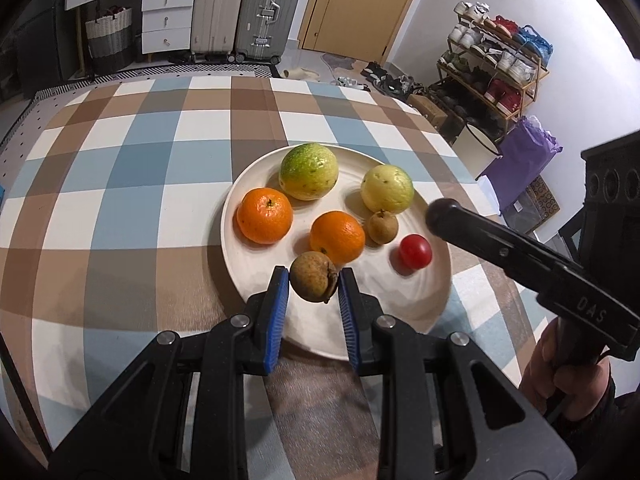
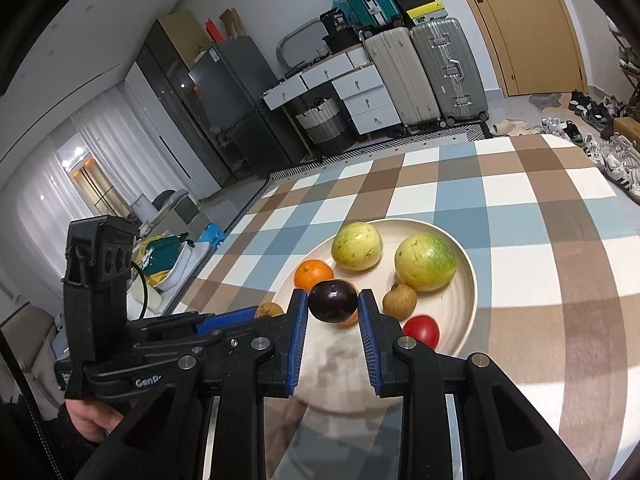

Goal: Organize fruits
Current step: 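Carry the kiwi in the left tool onto the plate while the right tool carries the plum there, release both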

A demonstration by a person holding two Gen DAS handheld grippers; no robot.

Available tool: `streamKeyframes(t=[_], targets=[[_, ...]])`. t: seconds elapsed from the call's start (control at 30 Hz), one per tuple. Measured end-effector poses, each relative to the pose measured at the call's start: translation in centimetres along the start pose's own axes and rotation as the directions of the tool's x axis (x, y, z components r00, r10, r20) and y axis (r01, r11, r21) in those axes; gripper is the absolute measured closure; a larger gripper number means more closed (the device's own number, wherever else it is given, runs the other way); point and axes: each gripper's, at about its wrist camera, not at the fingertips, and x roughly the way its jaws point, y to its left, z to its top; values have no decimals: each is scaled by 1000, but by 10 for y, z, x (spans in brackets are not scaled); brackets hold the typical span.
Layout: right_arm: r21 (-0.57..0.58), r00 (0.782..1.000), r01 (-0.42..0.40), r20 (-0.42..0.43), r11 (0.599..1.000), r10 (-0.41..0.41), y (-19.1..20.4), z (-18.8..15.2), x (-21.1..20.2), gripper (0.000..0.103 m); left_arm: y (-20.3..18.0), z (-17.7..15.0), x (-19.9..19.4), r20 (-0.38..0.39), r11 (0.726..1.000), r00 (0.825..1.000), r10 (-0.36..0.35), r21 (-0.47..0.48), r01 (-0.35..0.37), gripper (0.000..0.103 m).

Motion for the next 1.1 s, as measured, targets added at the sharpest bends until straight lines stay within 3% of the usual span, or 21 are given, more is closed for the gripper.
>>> streamKeyframes(t=[0.8,0.87,0.93,1.1], targets=[[0,992,76,-98,997,-76,-9,21,67,76,11,17,23,-24,1000,1000,-12,-24,11,80],[6,993,82,-90,997,-81,-9,22,65,71,11,18,23,-19,1000,1000,-10,-21,10,80],[1,993,96,-72,995,-95,-9,22,61,56,12,18,20,-15,1000,1000,-9,-21,9,80],[-6,995,94,-38,996,-94,-6,24,50,56,12,14,12,-6,1000,1000,-1,-26,1,80]])
